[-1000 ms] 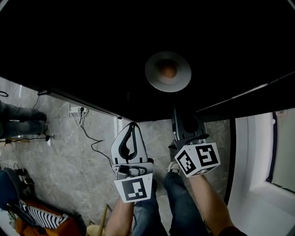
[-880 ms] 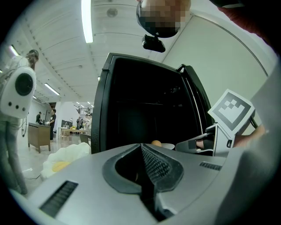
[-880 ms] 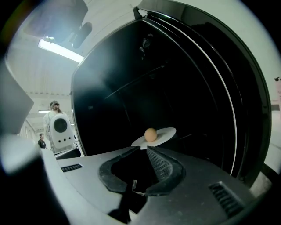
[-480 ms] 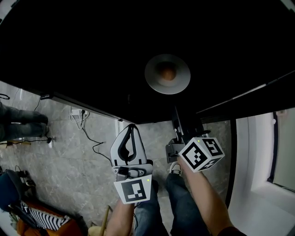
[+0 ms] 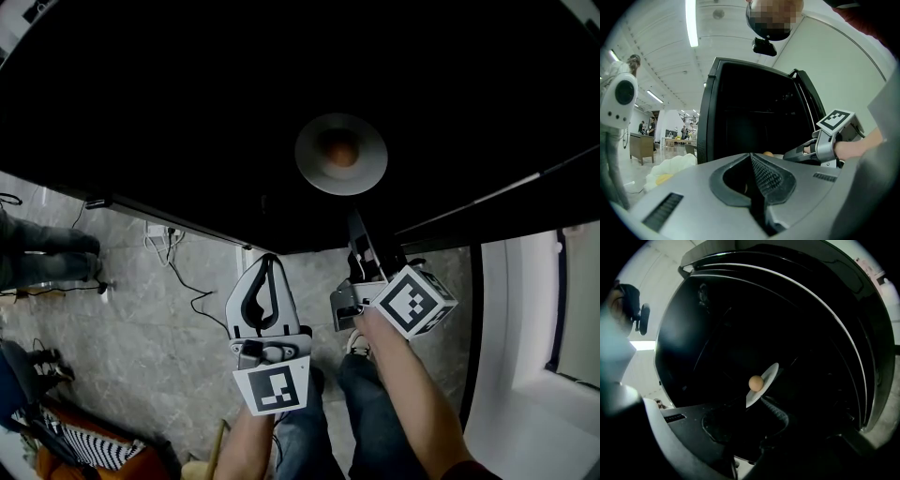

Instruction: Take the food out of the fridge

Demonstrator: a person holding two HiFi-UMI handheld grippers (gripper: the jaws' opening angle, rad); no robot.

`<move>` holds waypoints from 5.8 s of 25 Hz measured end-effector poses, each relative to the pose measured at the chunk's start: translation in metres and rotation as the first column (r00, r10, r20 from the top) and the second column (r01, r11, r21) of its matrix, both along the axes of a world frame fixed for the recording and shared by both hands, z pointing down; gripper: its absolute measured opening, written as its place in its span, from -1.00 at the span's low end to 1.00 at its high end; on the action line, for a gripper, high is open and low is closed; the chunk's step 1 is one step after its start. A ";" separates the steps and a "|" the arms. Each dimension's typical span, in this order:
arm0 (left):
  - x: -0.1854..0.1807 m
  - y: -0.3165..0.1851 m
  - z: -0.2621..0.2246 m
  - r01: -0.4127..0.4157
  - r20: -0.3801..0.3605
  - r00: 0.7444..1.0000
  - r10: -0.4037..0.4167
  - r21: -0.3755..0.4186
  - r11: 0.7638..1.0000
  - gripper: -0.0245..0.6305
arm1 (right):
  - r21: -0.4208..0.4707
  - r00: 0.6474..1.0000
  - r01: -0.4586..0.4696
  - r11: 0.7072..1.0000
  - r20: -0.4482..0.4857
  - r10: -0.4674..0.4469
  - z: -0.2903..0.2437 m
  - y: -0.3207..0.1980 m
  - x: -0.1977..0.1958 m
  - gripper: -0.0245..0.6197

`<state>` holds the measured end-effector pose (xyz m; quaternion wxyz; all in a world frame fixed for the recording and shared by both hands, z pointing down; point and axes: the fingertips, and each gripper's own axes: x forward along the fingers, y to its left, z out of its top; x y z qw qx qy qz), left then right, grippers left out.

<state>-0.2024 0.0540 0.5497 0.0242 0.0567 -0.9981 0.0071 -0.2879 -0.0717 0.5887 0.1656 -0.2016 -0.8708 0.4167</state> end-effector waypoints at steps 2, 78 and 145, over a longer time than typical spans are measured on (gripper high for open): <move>0.000 0.001 0.000 0.002 -0.001 1.000 -0.002 -0.002 1.000 -0.88 | -0.017 1.000 -0.018 1.000 -0.012 0.018 -0.001 -0.004 -0.004 -0.64; 0.000 0.007 -0.002 0.044 0.010 0.999 -0.044 -0.002 0.999 -0.88 | -0.517 0.958 -0.243 0.821 -0.259 0.121 0.011 -0.014 -0.016 -0.83; -0.002 0.002 0.007 0.083 -0.011 0.997 -0.082 0.026 0.996 -0.88 | -0.508 0.923 -0.202 0.837 -0.384 -0.011 -0.023 -0.042 0.136 -0.83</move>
